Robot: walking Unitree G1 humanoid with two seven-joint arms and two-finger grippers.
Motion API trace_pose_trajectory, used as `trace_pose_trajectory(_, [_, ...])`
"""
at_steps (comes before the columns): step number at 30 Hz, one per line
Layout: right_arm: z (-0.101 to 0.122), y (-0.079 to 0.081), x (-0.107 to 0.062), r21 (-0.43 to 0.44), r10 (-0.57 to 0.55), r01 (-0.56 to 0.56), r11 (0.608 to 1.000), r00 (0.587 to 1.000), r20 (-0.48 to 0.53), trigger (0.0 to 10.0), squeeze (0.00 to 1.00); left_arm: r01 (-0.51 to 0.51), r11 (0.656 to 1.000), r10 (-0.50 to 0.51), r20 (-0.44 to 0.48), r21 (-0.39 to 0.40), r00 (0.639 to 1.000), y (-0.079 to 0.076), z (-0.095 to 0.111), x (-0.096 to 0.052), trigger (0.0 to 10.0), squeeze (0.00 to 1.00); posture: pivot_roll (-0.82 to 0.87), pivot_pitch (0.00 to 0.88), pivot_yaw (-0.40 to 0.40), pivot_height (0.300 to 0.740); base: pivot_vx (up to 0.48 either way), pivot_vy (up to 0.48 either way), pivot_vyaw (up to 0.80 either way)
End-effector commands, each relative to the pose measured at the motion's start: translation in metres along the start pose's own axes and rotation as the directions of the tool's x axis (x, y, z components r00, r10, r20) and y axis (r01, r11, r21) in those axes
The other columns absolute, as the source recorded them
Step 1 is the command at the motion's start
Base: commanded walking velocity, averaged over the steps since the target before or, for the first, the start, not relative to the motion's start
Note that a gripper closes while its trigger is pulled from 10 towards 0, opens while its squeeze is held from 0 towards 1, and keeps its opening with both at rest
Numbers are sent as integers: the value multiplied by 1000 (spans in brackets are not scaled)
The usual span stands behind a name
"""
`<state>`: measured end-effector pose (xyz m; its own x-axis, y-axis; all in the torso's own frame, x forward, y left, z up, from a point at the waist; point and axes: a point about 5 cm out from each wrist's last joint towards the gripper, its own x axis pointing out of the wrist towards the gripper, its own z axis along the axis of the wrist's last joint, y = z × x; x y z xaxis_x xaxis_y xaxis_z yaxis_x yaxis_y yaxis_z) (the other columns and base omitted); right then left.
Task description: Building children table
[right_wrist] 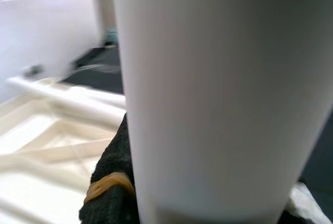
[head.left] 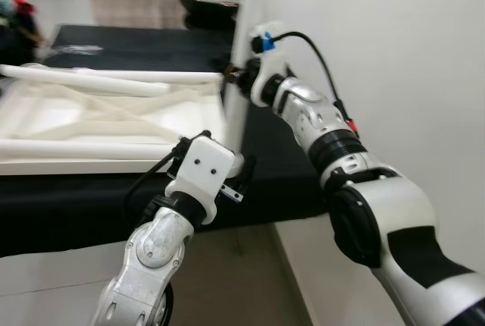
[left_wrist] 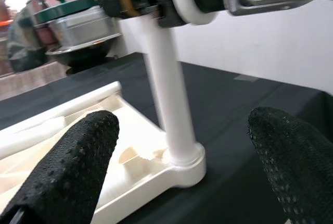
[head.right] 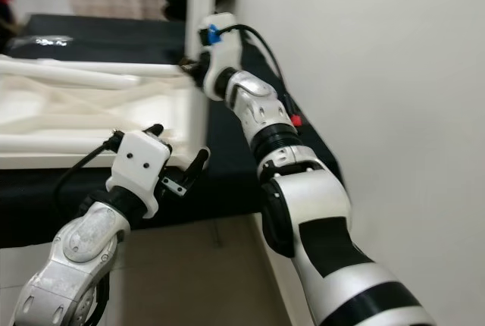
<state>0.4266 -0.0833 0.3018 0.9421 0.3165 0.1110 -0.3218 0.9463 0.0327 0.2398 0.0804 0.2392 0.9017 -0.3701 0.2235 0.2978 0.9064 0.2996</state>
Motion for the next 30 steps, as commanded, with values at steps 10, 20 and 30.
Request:
trace_pose_trajectory(10, [-25,-59,-19,36,-500,508,861,856,-131,0,0,5,1000,-5,-6,6,1000,-1,0,0,10000,0,77,111,-159,740,0,0,0])
trace_pose_trajectory(20, [-22,-27,-7,141,-352,367,919,928,-123,10000,0,5,1000,-5,-5,3,1000,-1,0,0,10000,0,76,111,-162,740,0,0,0])
trace_pose_trajectory(30, [0,21,4,267,123,-115,957,992,-13,10000,0,7,1000,-7,-4,1,1000,-3,0,-1,10000,0,77,99,-162,740,0,0,0])
